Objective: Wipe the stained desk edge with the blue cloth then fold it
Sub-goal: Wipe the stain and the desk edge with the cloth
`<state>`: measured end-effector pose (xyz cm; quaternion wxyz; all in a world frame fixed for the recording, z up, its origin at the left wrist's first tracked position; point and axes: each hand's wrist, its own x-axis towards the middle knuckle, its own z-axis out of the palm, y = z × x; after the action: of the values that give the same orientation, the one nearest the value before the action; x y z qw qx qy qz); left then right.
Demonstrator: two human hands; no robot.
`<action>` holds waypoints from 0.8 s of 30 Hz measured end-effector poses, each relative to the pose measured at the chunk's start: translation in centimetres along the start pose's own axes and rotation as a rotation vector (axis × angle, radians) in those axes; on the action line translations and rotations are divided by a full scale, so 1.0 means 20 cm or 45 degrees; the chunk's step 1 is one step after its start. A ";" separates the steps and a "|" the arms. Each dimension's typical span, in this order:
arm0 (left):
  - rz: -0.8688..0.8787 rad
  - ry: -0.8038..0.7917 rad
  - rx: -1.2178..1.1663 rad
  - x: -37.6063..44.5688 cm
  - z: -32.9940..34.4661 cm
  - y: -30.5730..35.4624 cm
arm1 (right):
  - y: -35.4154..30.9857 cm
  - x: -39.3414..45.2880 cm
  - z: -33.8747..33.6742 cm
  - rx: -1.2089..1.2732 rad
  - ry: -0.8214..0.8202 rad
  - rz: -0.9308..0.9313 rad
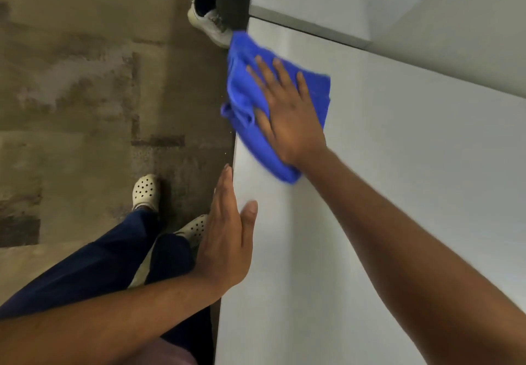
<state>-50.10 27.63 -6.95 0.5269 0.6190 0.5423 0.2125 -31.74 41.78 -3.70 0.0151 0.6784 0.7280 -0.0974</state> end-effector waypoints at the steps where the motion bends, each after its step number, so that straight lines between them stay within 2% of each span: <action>1: 0.002 -0.001 -0.002 0.00 0.00 0.00 | 0.01 0.12 -0.02 -0.008 0.031 0.072; 5: 0.013 -0.011 0.040 0.00 -0.01 0.00 | 0.02 0.39 -0.06 0.025 0.125 0.400; 7: -0.001 -0.020 0.043 -0.01 -0.01 0.00 | -0.06 0.36 -0.05 0.008 0.149 0.453; 12: 0.047 0.003 0.024 0.00 -0.01 0.00 | -0.18 -0.06 0.05 0.037 0.097 0.142; 15: 0.042 0.011 0.027 0.01 -0.01 0.00 | -0.08 -0.30 0.08 0.135 0.079 0.099; 17: 0.035 0.005 0.030 0.00 -0.01 0.00 | 0.07 -0.37 0.06 0.146 0.080 0.218; 19: 0.016 -0.009 0.014 0.00 -0.02 0.01 | 0.24 -0.36 0.00 0.131 0.099 0.447; 22: -0.002 -0.018 0.020 0.00 -0.02 0.01 | 0.42 -0.16 -0.06 0.157 0.167 0.792; 24: -0.013 -0.035 0.020 -0.01 -0.01 0.01 | 0.42 0.04 -0.09 0.200 0.229 0.968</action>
<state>-50.23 27.66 -6.67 0.5303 0.6233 0.5399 0.1969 -23.29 43.38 -3.06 -0.0654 0.9045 0.4136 -0.0804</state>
